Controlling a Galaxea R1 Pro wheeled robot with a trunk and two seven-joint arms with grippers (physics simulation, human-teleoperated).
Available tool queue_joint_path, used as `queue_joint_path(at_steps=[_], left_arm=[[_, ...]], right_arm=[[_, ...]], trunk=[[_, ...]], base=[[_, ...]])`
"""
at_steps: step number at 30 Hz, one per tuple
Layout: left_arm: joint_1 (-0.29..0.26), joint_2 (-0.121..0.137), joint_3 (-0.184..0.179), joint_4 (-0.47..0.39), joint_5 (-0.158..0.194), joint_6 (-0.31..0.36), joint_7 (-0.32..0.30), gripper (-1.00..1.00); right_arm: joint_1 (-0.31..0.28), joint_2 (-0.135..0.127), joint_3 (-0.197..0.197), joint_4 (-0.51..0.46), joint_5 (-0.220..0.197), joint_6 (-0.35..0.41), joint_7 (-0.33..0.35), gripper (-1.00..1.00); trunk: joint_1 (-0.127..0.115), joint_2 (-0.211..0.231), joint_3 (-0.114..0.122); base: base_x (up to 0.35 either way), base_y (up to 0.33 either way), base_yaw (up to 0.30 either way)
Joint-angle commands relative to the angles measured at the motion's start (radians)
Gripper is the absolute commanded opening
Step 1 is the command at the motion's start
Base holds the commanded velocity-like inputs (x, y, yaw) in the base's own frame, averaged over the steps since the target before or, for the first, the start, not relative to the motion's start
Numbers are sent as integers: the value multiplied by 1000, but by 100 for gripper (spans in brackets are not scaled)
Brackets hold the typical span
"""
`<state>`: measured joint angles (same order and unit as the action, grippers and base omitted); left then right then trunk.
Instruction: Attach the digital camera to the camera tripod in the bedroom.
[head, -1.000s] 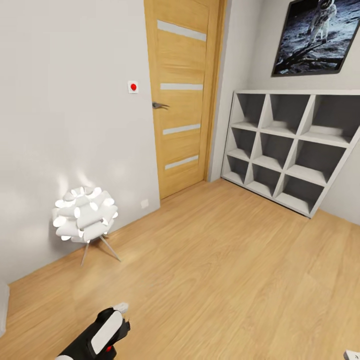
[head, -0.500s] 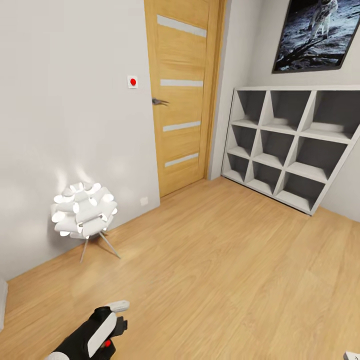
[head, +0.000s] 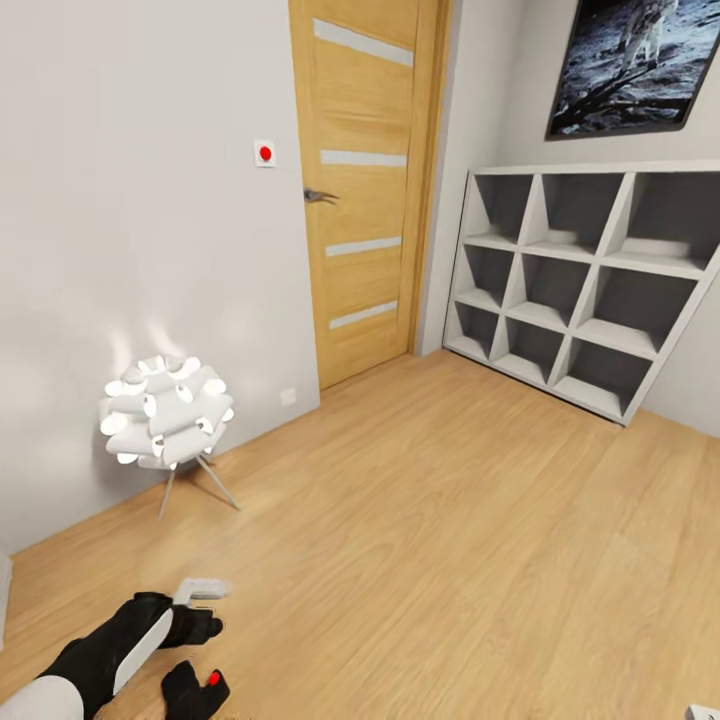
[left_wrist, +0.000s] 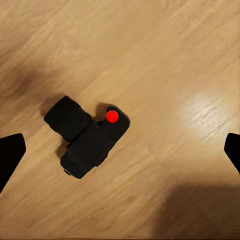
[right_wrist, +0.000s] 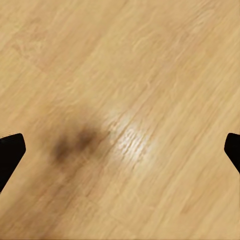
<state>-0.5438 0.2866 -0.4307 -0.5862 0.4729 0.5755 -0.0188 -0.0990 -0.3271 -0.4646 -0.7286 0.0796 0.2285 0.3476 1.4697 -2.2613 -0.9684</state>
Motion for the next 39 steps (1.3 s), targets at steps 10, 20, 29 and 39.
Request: queue_joint_path(at_steps=[10, 20, 29, 39], left_arm=[[-4, 53, -7, 82, -32, -37, -90, 100], [-1, 78, -14, 154, -38, -104, -129, 100], [7, 106, -17, 172, -85, -196, -200, 100], [9, 108, -15, 251, -116, -315, -256, 100]], right_arm=[[6, 13, -5, -3, 10, 5, 8, 100], [7, 17, -5, -3, 10, 5, 8, 100], [8, 19, -4, -3, 11, 4, 8, 100], [8, 22, -3, -3, 24, 3, 8, 100]], trunk=[[38, -71, -32], [77, -141, -64], [111, -204, -92], [133, -240, -127]], base=[[0, 0, 0], [0, 0, 0], [0, 0, 0], [0, 0, 0]])
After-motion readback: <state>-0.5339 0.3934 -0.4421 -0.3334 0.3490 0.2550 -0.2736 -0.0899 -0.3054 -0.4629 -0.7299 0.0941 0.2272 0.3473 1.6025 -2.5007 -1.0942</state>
